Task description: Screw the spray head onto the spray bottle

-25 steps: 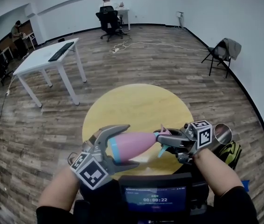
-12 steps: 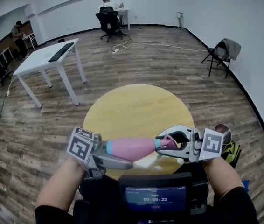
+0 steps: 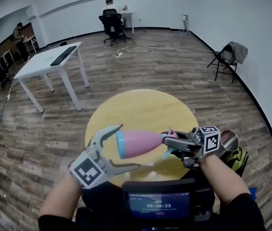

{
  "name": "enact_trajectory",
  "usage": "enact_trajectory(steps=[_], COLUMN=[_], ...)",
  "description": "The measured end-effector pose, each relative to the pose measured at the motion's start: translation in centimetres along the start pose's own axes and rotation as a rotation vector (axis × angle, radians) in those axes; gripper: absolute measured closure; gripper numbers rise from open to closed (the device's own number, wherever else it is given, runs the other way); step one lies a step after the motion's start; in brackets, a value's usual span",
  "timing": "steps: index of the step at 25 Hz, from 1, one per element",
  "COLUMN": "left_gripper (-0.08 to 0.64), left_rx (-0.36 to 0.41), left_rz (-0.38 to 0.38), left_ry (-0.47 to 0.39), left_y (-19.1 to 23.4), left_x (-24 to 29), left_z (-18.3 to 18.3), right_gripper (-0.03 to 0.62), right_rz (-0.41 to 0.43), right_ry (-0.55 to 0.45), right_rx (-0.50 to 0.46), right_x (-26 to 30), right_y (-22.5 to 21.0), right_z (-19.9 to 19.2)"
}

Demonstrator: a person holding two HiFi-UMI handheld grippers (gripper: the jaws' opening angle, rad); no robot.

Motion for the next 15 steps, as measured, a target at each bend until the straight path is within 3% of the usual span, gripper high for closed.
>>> enact_trajectory(steps=[2,6,10,15], left_gripper=[-0.003,-0.002,-0.002,0.029], left_rx=[0.082,0.168,0.345,0.25], left_rz=[0.048,0.123,0.135,0.086], left_ry=[0.016,0.085,0.107,0.042], left_y=[-0.1,0.9,-0.2,-0.8], left_x=[0.5,0.4,0.7,0.0], left_z=[-0.7,-1.6,-2.0,-1.3], right_gripper=[0.445,0.445,0.445,0.445], right_rz=[0.002,0.01,0.007,0.009], right_ry=[0.023,0.134,0.191,0.234], right_rx=[0.043,0.06,0.074,0.053], right_x=[0.1,1.2,0.7,0.6], right_y=[-0.4,-0.3,0.2,0.5], right_z=[-0.9,-2.8,-3.0,-3.1])
Point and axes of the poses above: the fingertips, and each gripper's own axes: x forward along the fingers, y to its left, z out of its top, the point moved 1 cm from there along -x, backward along the fingers, and after that the axes turned 12 degrees about z, right-handed, at the moved point
